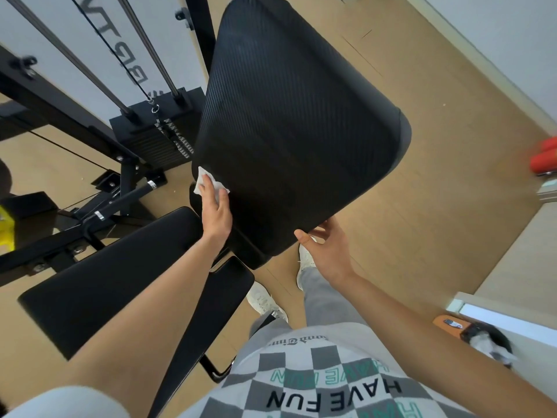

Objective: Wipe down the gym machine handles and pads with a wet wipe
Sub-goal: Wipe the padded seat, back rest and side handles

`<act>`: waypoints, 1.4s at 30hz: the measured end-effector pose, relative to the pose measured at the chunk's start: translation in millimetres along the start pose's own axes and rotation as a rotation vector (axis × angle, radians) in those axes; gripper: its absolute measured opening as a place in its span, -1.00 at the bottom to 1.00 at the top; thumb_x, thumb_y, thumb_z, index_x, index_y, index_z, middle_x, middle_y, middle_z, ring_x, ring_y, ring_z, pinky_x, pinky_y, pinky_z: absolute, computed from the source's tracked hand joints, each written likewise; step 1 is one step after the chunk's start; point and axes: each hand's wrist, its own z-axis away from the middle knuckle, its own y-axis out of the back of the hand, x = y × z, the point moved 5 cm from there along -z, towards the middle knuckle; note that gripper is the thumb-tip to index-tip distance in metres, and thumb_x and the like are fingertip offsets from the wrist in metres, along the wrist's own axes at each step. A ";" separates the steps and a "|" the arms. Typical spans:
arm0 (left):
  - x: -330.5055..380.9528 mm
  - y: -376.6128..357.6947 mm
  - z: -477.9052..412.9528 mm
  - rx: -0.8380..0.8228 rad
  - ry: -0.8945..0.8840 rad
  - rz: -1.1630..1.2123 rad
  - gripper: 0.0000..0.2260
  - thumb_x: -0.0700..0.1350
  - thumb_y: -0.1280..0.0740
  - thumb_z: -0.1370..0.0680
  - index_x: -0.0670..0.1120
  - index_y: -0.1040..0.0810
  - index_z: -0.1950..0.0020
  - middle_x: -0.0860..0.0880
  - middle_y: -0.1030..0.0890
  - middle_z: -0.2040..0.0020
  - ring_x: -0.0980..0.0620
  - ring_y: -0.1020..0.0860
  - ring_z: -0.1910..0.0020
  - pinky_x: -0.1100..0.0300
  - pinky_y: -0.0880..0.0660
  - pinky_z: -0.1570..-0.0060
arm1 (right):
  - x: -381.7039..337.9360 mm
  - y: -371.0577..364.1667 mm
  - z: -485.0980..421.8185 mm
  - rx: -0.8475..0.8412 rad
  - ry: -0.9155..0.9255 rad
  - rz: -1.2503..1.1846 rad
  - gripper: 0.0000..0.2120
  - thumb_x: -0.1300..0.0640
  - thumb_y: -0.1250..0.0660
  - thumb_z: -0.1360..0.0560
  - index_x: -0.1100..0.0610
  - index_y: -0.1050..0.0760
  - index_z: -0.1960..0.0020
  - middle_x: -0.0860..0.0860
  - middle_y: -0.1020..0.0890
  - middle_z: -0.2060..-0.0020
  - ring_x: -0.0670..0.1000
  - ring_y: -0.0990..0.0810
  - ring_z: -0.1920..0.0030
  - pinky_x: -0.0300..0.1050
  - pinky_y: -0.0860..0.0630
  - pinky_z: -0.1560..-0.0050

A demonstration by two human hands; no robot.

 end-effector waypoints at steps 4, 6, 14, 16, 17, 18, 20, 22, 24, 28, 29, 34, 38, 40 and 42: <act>-25.5 -29.5 39.6 -0.024 0.086 0.028 -0.41 0.13 -0.06 -0.73 0.16 0.20 -0.67 -0.02 0.01 -0.69 -0.07 -0.06 -0.64 -0.05 -0.06 -0.61 | 1.3 -1.4 -0.4 -0.001 -0.007 -0.005 -0.55 0.00 -0.53 -0.47 -0.03 -0.49 -0.31 -0.20 -0.65 -0.11 -0.14 -0.65 -0.08 -0.51 -0.50 0.13; -39.4 -49.5 69.7 -0.044 0.114 0.055 -0.40 0.17 -0.07 -0.71 0.20 0.19 -0.66 -0.01 0.01 -0.69 -0.07 -0.06 -0.65 -0.10 -0.10 -0.61 | 2.0 -2.2 -0.2 -0.009 -0.009 -0.001 -0.55 0.00 -0.54 -0.47 -0.03 -0.49 -0.31 -0.20 -0.66 -0.11 -0.14 -0.65 -0.09 -0.51 -0.50 0.13; -40.9 -92.8 138.1 -0.097 0.027 0.061 -0.38 0.09 -0.13 -0.72 0.12 0.16 -0.67 0.07 0.26 -0.67 0.24 0.22 -0.55 0.07 0.02 -0.58 | 4.9 -5.6 0.0 0.009 -0.011 0.057 -0.52 -0.03 -0.53 -0.47 -0.03 -0.47 -0.33 -0.17 -0.66 -0.14 -0.15 -0.66 -0.09 -0.45 -0.54 0.06; -35.7 -83.3 123.5 -0.061 -0.005 0.048 -0.40 0.06 -0.15 -0.72 0.17 0.12 -0.68 0.12 0.24 -0.67 0.23 0.15 -0.56 0.11 -0.04 -0.54 | 5.0 -5.7 0.2 0.009 -0.018 0.065 -0.52 -0.06 -0.52 -0.47 -0.04 -0.47 -0.33 -0.19 -0.66 -0.13 -0.16 -0.65 -0.08 -0.47 -0.52 0.09; -31.7 -76.3 113.4 -0.042 -0.023 0.040 -0.40 0.05 -0.15 -0.72 0.18 0.10 -0.67 0.12 0.22 -0.67 0.21 0.12 -0.57 0.12 -0.05 -0.54 | 5.2 -5.8 0.0 0.008 -0.019 0.069 -0.52 -0.06 -0.52 -0.47 -0.04 -0.47 -0.32 -0.20 -0.66 -0.12 -0.17 -0.65 -0.07 -0.49 -0.52 0.11; -26.8 -68.8 101.4 -0.028 -0.046 0.030 -0.41 0.05 -0.15 -0.72 0.18 0.09 -0.67 0.12 0.20 -0.68 0.19 0.12 -0.59 0.12 -0.03 -0.55 | 5.4 -6.1 -0.5 0.003 -0.019 0.080 -0.52 -0.07 -0.52 -0.47 -0.04 -0.47 -0.32 -0.21 -0.65 -0.12 -0.17 -0.65 -0.07 -0.50 -0.51 0.11; -16.9 -52.6 74.1 -0.003 -0.084 0.013 -0.42 0.05 -0.14 -0.73 0.15 0.08 -0.68 0.08 0.18 -0.68 0.10 0.15 -0.63 0.10 0.03 -0.56 | 6.2 -7.0 -1.5 -0.002 -0.027 0.111 -0.52 -0.09 -0.52 -0.47 -0.06 -0.47 -0.33 -0.23 -0.65 -0.12 -0.19 -0.65 -0.06 -0.45 -0.54 0.05; -10.6 -35.7 44.2 0.018 -0.114 -0.004 -0.42 0.05 -0.12 -0.74 0.10 0.09 -0.69 0.03 0.18 -0.69 0.03 0.15 -0.65 0.08 0.05 -0.56 | 7.5 -7.1 -2.6 0.009 -0.033 0.140 -0.53 -0.10 -0.51 -0.48 -0.06 -0.47 -0.33 -0.22 -0.65 -0.13 -0.24 -0.64 -0.03 -0.40 -0.56 0.01; -7.8 -22.7 18.7 0.035 -0.137 0.003 -0.42 0.07 -0.10 -0.74 0.08 0.12 -0.69 0.00 0.19 -0.69 0.00 0.16 -0.66 0.07 0.05 -0.56 | 5.8 -6.6 -2.4 0.014 -0.037 0.163 -0.53 -0.09 -0.50 -0.49 -0.05 -0.47 -0.33 -0.21 -0.65 -0.14 -0.30 -0.63 0.00 -0.42 -0.55 0.06; -13.8 -17.9 4.3 0.088 -0.152 0.050 -0.43 0.09 -0.06 -0.75 0.08 0.16 -0.68 -0.02 0.17 -0.69 -0.02 0.14 -0.66 -0.01 0.03 -0.61 | 2.9 -7.3 1.4 -0.006 -0.051 0.175 -0.56 -0.06 -0.49 -0.51 -0.06 -0.44 -0.33 -0.29 -0.61 -0.09 -0.37 -0.60 0.01 -0.44 -0.53 0.10; -17.3 -21.5 8.3 0.096 -0.153 0.066 -0.43 0.10 -0.05 -0.75 0.08 0.16 -0.68 -0.02 0.16 -0.69 -0.02 0.12 -0.67 -0.01 0.02 -0.62 | 2.7 -7.8 1.9 -0.007 -0.055 0.182 -0.56 -0.04 -0.49 -0.51 -0.05 -0.44 -0.33 -0.29 -0.61 -0.08 -0.36 -0.60 0.02 -0.45 -0.53 0.13; -55.0 -52.3 63.5 0.080 -0.042 0.051 -0.45 0.11 -0.05 -0.75 0.13 0.14 -0.67 -0.02 0.01 -0.69 -0.06 -0.25 -0.58 0.02 -0.33 -0.49 | -4.1 -11.5 7.4 -0.009 -0.057 0.249 -0.61 -0.03 -0.45 -0.55 0.03 -0.45 -0.31 -0.16 -0.65 -0.06 -0.32 -0.63 0.06 -0.43 -0.51 0.06; -77.3 -67.9 116.3 0.038 -0.079 0.084 -0.48 0.13 -0.10 -0.73 0.10 -0.08 -0.68 0.02 -0.26 -0.63 0.09 -0.34 -0.52 0.12 -0.38 -0.44 | -2.5 -25.5 20.2 -0.048 -0.143 0.468 -0.65 -0.18 -0.24 -0.63 0.08 -0.57 -0.12 -0.04 -0.68 0.06 -0.03 -0.65 0.01 0.01 -0.58 -0.14; -83.9 -64.4 131.4 0.013 -0.115 0.065 -0.54 0.06 -0.13 -0.73 0.08 -0.21 -0.64 0.13 -0.24 -0.60 0.23 -0.29 -0.47 0.36 -0.32 -0.37 | 0.1 -40.0 30.6 -0.172 -0.168 0.554 -0.57 -0.14 -0.20 -0.65 0.21 -0.62 -0.02 0.10 -0.69 0.08 0.12 -0.67 -0.01 0.18 -0.59 -0.16; -92.7 -58.4 136.6 -0.009 -0.148 0.048 -0.60 -0.01 -0.17 -0.73 0.06 -0.35 -0.58 0.19 -0.28 -0.54 0.25 -0.30 -0.45 0.41 -0.32 -0.36 | -3.5 -57.0 42.2 -0.348 -0.119 0.599 -0.72 -0.05 -0.27 -0.64 0.11 -0.65 0.00 -0.02 -0.71 0.10 0.00 -0.68 0.00 0.09 -0.60 -0.17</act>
